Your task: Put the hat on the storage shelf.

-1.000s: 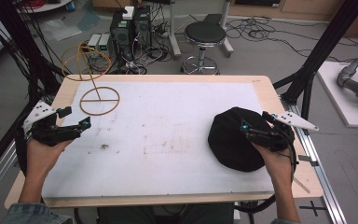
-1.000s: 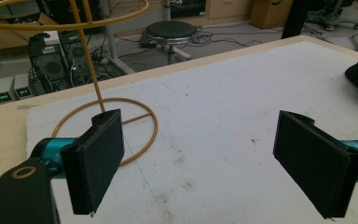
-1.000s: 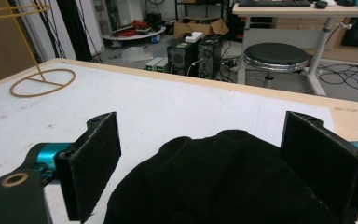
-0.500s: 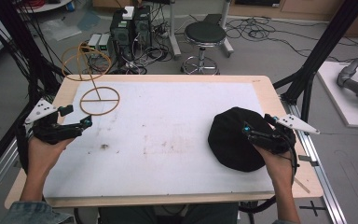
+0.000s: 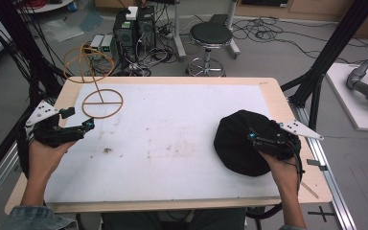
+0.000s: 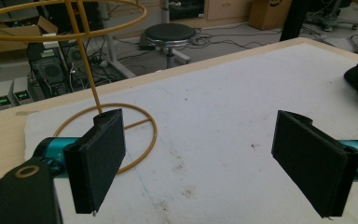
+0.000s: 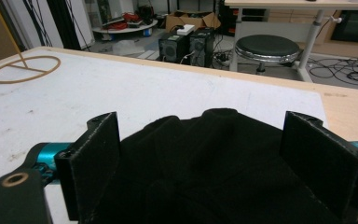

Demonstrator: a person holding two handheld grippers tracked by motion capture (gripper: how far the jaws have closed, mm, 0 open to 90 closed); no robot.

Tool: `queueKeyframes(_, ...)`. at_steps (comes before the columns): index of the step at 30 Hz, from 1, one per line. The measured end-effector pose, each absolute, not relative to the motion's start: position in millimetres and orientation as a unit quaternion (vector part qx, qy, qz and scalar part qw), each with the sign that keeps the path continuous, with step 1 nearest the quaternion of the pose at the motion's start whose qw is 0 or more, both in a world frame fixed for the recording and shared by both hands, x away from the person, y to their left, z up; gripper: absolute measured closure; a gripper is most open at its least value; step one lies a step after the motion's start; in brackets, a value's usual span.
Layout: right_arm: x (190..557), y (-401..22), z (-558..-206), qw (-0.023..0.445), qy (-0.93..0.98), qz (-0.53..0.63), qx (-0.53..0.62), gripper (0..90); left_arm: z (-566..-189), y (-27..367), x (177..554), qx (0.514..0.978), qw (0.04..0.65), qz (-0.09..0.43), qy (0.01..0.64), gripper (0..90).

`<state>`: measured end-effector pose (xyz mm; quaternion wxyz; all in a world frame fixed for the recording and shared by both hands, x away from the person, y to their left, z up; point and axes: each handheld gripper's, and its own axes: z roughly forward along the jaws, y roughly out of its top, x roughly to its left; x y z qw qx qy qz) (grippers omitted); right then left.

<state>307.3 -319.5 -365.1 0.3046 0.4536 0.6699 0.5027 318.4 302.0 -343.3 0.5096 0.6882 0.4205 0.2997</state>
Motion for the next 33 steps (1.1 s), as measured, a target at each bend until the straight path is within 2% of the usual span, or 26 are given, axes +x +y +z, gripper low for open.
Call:
queueKeyframes(12, 312, -319, -380, 0.301, 0.688, 0.483, 0.452, 12.6, -344, 301, 319, 0.691, 0.508, 0.296, 0.421, 17.9)
queueKeyframes(23, 317, -313, -392, 0.304, 0.713, 0.449, 0.443, 16.6, -344, 301, 319, 0.69, 0.51, 0.295, 0.421, 18.1)
queueKeyframes(31, 319, -308, -401, 0.299, 0.732, 0.427, 0.438, 23.2, -345, 300, 320, 0.692, 0.508, 0.294, 0.42, 18.2)
queueKeyframes(33, 319, -308, -401, 0.298, 0.736, 0.425, 0.435, 29.1, -345, 300, 319, 0.691, 0.508, 0.294, 0.421, 18.2)
